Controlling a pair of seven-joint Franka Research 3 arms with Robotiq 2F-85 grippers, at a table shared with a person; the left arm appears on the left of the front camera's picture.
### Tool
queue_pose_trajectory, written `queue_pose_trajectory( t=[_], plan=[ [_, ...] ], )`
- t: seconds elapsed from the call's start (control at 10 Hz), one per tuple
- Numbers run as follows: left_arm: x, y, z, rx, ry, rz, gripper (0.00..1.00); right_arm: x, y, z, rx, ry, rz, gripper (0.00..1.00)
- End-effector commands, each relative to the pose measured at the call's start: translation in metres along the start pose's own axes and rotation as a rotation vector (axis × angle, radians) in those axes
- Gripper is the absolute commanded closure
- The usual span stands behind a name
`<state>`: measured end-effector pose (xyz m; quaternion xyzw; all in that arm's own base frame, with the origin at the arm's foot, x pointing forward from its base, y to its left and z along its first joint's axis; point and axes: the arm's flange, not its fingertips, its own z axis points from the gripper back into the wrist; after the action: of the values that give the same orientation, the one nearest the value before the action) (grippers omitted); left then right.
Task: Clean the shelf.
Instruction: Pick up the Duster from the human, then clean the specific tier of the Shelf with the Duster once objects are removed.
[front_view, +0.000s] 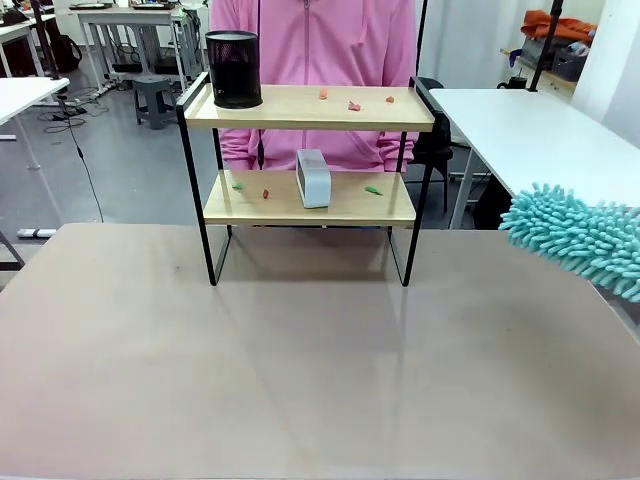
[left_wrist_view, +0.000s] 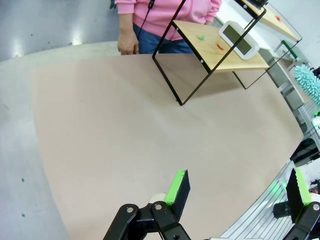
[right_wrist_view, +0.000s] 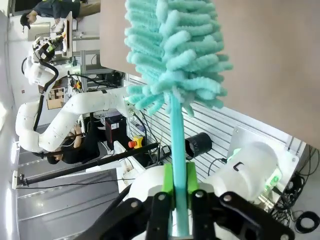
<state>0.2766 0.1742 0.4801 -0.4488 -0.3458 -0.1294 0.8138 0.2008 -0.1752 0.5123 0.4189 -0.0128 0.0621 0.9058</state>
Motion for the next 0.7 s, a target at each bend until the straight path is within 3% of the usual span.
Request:
queue_pose_trajectory(
  t=[0.0,0.6],
  plan=[
    [0.0011,0.0002,-0.0017,-0.012,-0.016,-0.021,0.0,-0.011,0.0026,0.01,-0.003,-0.018,-0.02,1.0],
    [0.0011,0.0002,-0.0017,-0.012,-0.016,-0.021,0.0,-0.011,0.0026,0.01,-0.003,-0.018,-0.02,1.0]
  ],
)
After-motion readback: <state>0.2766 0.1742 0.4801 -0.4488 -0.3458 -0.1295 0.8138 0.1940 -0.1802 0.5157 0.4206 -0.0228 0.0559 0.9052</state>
